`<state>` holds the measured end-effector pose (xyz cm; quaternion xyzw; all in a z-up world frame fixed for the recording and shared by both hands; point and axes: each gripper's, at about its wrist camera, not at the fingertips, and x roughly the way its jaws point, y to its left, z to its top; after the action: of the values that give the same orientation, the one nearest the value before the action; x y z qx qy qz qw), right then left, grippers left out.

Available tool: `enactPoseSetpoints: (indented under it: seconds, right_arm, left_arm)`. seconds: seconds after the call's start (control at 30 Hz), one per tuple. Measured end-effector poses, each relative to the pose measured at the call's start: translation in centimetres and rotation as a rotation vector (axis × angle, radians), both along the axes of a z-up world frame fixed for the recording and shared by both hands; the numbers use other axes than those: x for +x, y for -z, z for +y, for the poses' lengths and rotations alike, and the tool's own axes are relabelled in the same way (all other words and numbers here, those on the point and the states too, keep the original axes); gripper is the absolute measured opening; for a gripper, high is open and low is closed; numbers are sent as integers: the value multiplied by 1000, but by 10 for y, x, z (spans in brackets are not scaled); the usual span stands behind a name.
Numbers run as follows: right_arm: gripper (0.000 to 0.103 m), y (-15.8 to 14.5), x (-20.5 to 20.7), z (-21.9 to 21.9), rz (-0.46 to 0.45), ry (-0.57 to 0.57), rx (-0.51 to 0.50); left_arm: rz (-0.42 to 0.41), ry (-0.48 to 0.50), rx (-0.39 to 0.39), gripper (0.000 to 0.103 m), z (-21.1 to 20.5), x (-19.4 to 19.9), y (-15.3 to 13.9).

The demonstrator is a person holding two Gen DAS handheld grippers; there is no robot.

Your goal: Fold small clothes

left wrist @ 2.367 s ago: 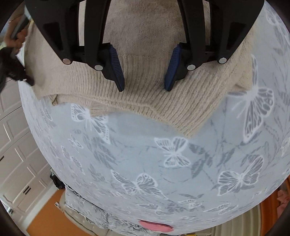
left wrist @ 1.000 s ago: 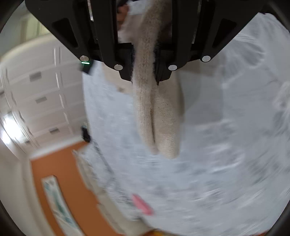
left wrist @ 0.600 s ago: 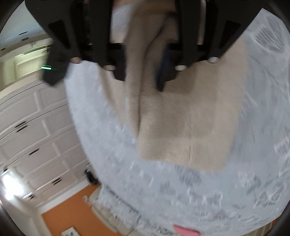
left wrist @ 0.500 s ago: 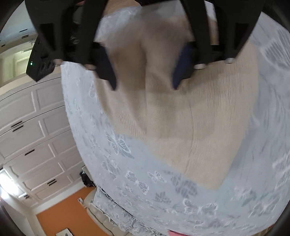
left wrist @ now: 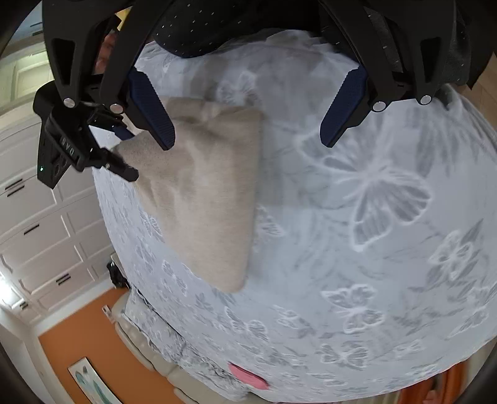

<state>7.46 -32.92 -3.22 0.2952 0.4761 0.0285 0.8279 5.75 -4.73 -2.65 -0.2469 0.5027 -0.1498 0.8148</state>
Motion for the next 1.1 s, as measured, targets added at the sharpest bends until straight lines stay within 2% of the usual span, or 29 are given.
enactPoseSetpoints:
  seconds: [0.03, 0.1, 0.17, 0.23, 0.3, 0.33, 0.37, 0.4, 0.43, 0.53, 0.6, 0.63, 0.7, 0.73, 0.8, 0.87, 0.9, 0.93, 1.0, 1.1]
  right_arm:
    - [85, -11, -6, 6, -22, 28, -70]
    - [85, -28, -15, 14, -83, 35, -135]
    - [85, -38, -12, 28, -116, -46, -182]
    - [85, -33, 2, 40, -81, -129, -251]
    - [84, -11, 20, 47, -8, -185, -308]
    - [63, 2, 26, 46, 33, -207, -292]
    - [37, 9, 26, 42, 61, -218, -264]
    - [25, 12, 24, 31, 68, -199, -203]
    - [24, 4, 17, 20, 26, -172, -161]
    - [23, -25, -12, -7, -64, -88, -172]
    - [24, -18, -31, -34, -67, -31, -156]
    - [30, -7, -32, -40, -41, -21, -161]
    - [40, 37, -29, -50, 99, -45, -185]
    - [44, 48, -30, -54, 126, -42, -137]
    - [47, 35, -34, -59, 54, -11, -86]
    - [64, 15, -33, -64, -24, 29, -102]
    - [77, 10, -31, -66, -42, 43, -111]
    - [83, 7, -25, -70, -53, 47, -101]
    - [85, 16, -12, -74, -17, 36, -63]
    - [86, 44, 4, -76, 66, 12, 49]
  left_arm:
    - [-2, 0, 1, 92, 5, -3, 0]
    - [-8, 9, 4, 92, 8, -10, 0]
    - [-12, 29, 8, 93, 4, -12, 1]
    - [-14, 64, 21, 93, -4, -16, 4]
    - [-5, 96, 20, 93, -11, -20, 8]
    - [4, 108, 13, 93, -15, -21, 10]
    - [16, 122, 1, 93, -19, -22, 11]
    - [22, 130, -3, 93, -21, -23, 11]
    - [22, 138, -5, 93, -23, -24, 11]
    - [3, 168, 8, 93, -24, -27, 9]
    - [-4, 182, 26, 93, -25, -24, 12]
    - [3, 186, 32, 93, -27, -23, 16]
    - [36, 190, 30, 93, -35, -16, 26]
    - [49, 193, 20, 93, -41, -13, 29]
    - [59, 205, 2, 93, -52, -7, 31]
    - [59, 219, 11, 93, -63, -2, 30]
    - [53, 224, 11, 93, -66, 0, 29]
    - [44, 229, 11, 93, -70, 1, 27]
    - [36, 235, 18, 93, -79, 3, 26]
    - [47, 244, 19, 93, -90, 7, 27]
